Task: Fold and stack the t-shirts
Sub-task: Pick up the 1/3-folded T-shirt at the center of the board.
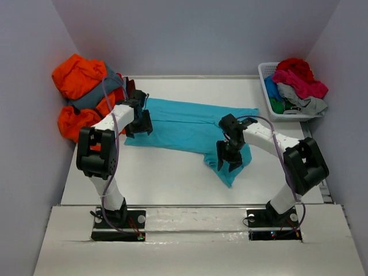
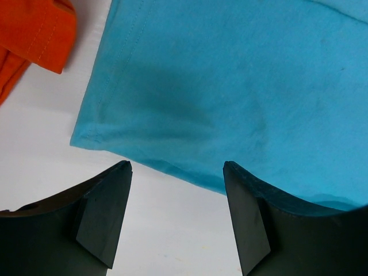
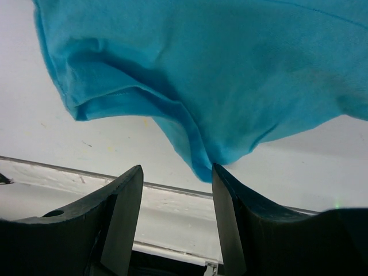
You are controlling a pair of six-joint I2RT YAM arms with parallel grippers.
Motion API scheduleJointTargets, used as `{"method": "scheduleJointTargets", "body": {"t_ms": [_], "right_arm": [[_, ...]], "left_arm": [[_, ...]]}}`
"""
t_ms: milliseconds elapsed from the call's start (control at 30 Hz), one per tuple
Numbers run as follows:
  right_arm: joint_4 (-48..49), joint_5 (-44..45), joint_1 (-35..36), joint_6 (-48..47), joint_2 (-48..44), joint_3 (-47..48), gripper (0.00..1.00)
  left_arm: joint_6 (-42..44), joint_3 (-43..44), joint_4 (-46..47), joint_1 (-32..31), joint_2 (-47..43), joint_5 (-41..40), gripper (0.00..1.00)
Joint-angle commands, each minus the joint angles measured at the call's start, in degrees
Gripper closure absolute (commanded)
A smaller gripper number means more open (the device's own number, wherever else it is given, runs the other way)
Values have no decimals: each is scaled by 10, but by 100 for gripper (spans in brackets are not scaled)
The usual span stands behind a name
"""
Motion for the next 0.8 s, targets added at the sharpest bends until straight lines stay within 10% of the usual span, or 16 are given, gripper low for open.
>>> {"method": "scheduleJointTargets", "body": {"t_ms": [0, 767], "right_arm": [[42, 15, 15, 15, -35, -43, 43], [91, 23, 74, 45, -7, -86, 58]], "left_arm": [[-8, -17, 11, -2, -46, 0, 23], [-3, -22, 7, 4, -46, -6, 23]]}}
